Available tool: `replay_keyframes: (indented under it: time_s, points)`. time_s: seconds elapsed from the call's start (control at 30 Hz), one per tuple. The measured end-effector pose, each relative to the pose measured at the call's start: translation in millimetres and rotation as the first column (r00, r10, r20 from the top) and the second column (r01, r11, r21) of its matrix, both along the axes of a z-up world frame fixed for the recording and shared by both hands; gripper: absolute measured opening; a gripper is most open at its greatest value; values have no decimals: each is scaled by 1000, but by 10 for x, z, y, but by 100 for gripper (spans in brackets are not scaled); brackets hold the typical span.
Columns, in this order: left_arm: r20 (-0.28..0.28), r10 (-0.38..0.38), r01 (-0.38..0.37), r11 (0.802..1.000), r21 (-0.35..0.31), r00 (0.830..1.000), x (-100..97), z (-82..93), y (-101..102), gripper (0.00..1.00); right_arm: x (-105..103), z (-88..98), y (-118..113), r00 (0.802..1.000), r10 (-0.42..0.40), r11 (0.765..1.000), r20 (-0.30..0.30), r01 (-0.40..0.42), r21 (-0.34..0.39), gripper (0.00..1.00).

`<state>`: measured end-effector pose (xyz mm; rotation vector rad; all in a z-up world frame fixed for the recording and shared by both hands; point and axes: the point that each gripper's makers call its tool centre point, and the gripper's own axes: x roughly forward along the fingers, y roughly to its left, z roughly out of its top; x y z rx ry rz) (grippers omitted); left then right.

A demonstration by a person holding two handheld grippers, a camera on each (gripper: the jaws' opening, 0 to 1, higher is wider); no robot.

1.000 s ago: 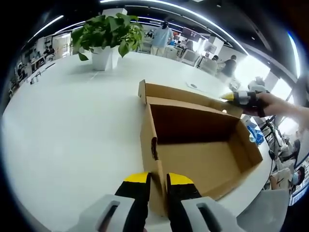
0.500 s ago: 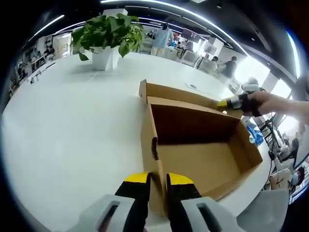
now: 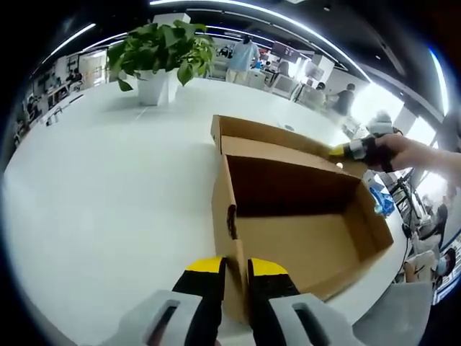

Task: Operate the shoe box by opening the lid, removing the specified soft item, and placing it in the target area until the item is outside and the box remains undamaged.

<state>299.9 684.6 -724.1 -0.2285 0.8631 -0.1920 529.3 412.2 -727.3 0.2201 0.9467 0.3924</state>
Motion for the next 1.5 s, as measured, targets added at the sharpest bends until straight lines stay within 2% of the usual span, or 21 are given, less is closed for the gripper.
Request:
replay_keyframes:
  time_s: [0.1, 0.2, 0.33, 0.43, 0.57, 0.8, 1.0, 1.17, 1.27, 1.37, 1.5]
  points:
    - [-6, 1, -1, 1000, 14, 1000, 4, -3, 0, 11, -12, 101, 2, 998, 38, 999, 44, -37, -19, 2]
    - [-12, -1, 1, 999, 48, 1000, 6, -4, 0, 10, -58, 178, -18, 997, 49, 999, 59, -48, -24, 2]
    - [-17, 26, -26, 999, 20, 1000, 11, -9, 8, 9, -188, 349, -23, 994, 58, 998, 90, -56, -27, 2]
    - [-20, 26, -25, 999, 38, 999, 12, -11, 1, 8, -252, 526, 8, 988, 80, 997, 135, -78, -19, 2]
    - [-30, 40, -39, 998, 38, 999, 17, -8, -10, 6, -314, 674, -13, 981, 97, 995, 170, -94, -29, 2]
    - [-26, 52, -51, 998, 46, 998, 18, -12, -66, 5, -303, 787, -89, 969, 137, 990, 207, -128, -57, 3]
    - [-32, 64, -62, 995, 75, 997, 23, -20, -89, 4, -344, 910, -86, 951, 174, 984, 256, -155, -93, 3]
    - [-45, 114, -109, 989, 95, 992, 36, -30, -60, 4, -381, 1014, -95, 936, 205, 978, 287, -181, -109, 3]
    - [-48, 119, -113, 987, 118, 992, 52, -29, -82, 4, -395, 1045, -124, 921, 241, 968, 305, -206, -143, 2]
    - [-46, 107, -98, 982, 162, 993, 58, -24, -118, 4, -410, 1099, -159, 917, 247, 967, 313, -213, -140, 1]
    - [-46, 119, -110, 979, 172, 992, 63, -24, -122, 3, -442, 1182, -158, 902, 272, 961, 336, -235, -147, 0]
